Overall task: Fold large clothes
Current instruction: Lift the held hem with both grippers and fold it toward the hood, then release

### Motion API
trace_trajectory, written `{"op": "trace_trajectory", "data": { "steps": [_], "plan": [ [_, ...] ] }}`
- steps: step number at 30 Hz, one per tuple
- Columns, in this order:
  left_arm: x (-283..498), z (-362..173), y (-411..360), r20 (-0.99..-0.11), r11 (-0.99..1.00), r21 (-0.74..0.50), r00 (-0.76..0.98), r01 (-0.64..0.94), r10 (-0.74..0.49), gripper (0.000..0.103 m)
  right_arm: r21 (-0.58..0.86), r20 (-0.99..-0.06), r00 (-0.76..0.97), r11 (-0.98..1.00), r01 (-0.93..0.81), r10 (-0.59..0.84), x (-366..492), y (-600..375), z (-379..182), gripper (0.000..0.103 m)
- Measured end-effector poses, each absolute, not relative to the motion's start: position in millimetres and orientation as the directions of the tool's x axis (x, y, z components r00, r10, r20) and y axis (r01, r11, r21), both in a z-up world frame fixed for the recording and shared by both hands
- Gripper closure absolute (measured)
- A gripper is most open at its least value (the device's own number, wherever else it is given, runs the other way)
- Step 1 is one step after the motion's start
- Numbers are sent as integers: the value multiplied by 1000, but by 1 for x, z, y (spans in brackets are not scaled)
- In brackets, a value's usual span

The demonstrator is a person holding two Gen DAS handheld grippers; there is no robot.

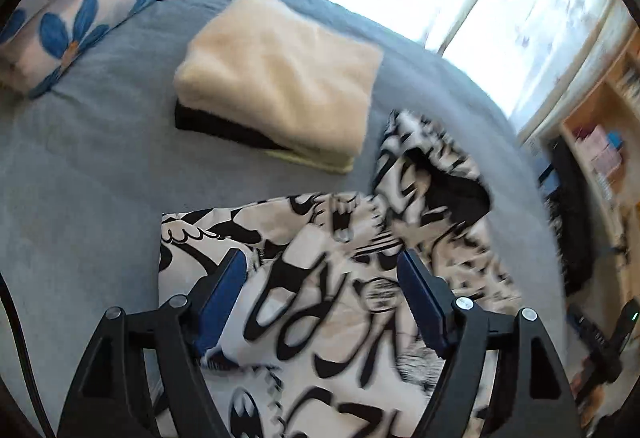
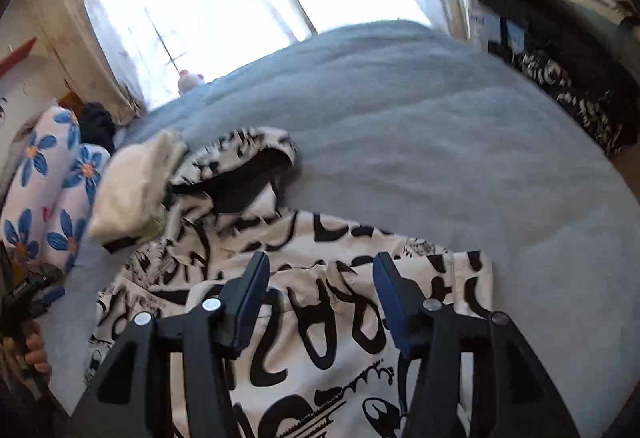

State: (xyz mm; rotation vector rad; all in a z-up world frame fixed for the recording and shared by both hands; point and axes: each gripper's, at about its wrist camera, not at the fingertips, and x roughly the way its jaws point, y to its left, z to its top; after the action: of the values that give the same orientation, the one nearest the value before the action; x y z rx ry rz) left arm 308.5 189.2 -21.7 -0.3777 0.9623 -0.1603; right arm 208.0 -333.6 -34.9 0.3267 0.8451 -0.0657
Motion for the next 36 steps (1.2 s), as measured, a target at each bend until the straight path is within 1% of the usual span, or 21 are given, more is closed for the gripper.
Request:
{"op": "trace_trajectory", "data": {
  "steps": [5, 9, 12, 14, 15, 16, 17, 18, 19, 20, 21, 24, 27, 30, 34, 36],
  "plan": [
    [326, -69, 170, -835, 959, -282, 483, 38, -265, 27, 224, -824, 560, 955, 193, 80, 235, -349, -91, 49],
    [334, -99, 155, -870, 972, -209, 434, 106, -234, 27, 259, -851, 501, 956, 139, 158, 246, -352, -123, 49],
    [339, -119, 149, -891, 974, -180, 396, 136, -220, 27, 241, -877, 449, 965, 99, 173, 254, -347, -143, 49],
    [342, -129, 148, -892, 973, -182, 393, 142, -224, 27, 228, -880, 444, 970, 87, 168, 255, -345, -151, 49],
    [343, -132, 148, -891, 972, -187, 393, 140, -227, 29, 227, -878, 449, 970, 84, 166, 256, -344, -152, 53],
    [343, -134, 147, -883, 968, -204, 400, 145, -246, 46, 233, -873, 456, 969, 76, 174, 255, -343, -151, 61],
    [342, -133, 148, -877, 963, -224, 399, 151, -267, 54, 253, -870, 453, 965, 67, 197, 254, -341, -151, 86],
    [340, -130, 148, -873, 966, -218, 415, 139, -257, 67, 246, -872, 452, 967, 74, 187, 253, -340, -150, 93],
    [339, -126, 148, -868, 971, -203, 436, 129, -240, 83, 223, -872, 461, 972, 74, 165, 250, -337, -147, 95],
    [338, -121, 148, -862, 971, -200, 449, 127, -236, 87, 194, -863, 487, 978, 72, 135, 245, -334, -139, 98],
    [335, -112, 151, -848, 972, -200, 476, 121, -233, 89, 184, -848, 517, 980, 78, 118, 241, -334, -130, 99],
    [334, -82, 160, -793, 967, -236, 556, 98, -250, 90, 261, -763, 633, 958, 118, 130, 230, -349, -96, 99],
    [342, -63, 164, -740, 965, -255, 629, 63, -236, 91, 284, -709, 697, 948, 146, 104, 239, -356, -79, 99],
    [360, -70, 158, -737, 966, -256, 641, 31, -215, 91, 276, -724, 686, 942, 192, 72, 262, -357, -93, 99],
    [384, -116, 140, -793, 990, -144, 598, 3, -117, 91, 224, -806, 592, 938, 267, 24, 293, -358, -148, 99],
    [388, -138, 139, -800, 988, -151, 589, -10, -116, 88, 213, -811, 586, 937, 276, 12, 294, -357, -167, 98]
  ]
}}
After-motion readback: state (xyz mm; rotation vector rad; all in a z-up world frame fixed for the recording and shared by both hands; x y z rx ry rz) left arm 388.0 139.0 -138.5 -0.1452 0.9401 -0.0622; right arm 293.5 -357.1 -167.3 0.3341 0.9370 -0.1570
